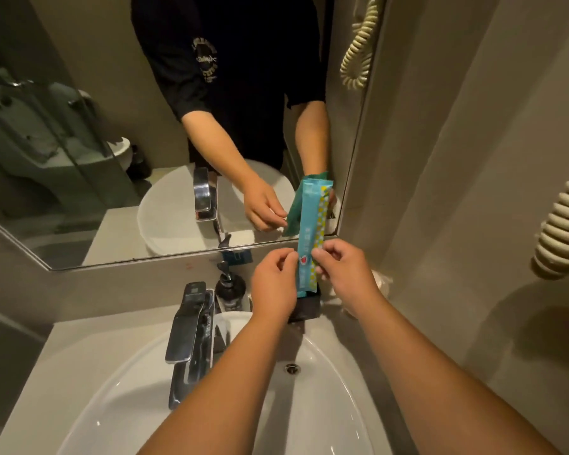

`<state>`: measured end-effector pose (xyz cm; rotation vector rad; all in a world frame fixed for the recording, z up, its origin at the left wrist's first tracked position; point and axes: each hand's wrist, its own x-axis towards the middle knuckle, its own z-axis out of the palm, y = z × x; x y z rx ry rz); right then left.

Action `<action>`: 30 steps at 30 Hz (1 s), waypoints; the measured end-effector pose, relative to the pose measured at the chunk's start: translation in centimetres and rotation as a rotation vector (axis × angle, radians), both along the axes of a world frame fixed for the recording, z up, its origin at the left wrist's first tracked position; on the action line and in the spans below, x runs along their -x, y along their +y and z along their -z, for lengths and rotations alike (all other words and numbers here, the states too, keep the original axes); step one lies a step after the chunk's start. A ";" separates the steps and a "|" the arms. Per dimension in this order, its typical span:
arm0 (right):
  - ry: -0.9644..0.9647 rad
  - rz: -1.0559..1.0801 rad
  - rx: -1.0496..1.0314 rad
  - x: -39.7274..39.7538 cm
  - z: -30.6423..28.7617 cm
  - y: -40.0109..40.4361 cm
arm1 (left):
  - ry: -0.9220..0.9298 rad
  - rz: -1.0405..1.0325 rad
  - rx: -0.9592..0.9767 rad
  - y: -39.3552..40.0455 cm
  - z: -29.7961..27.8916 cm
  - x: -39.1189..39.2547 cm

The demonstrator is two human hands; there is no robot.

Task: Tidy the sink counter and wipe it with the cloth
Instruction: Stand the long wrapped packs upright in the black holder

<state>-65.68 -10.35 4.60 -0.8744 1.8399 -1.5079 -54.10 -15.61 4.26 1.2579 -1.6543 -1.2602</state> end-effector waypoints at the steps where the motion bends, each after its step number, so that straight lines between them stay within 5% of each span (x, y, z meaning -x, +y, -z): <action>1: 0.008 -0.005 0.000 0.2 0.4 -0.5 | -0.025 0.001 0.008 -0.5 0.3 0.1; 10: 0.159 -0.121 -0.178 1.7 5.1 -1.3 | -0.351 0.019 0.079 -0.7 4.6 0.9; 19: 0.539 -0.215 -0.509 1.2 6.9 -2.1 | -0.590 0.003 0.084 -0.4 6.8 0.4; 30: 0.612 -0.220 -0.573 0.7 5.6 -2.0 | -0.500 -0.023 0.170 0.8 7.8 -1.1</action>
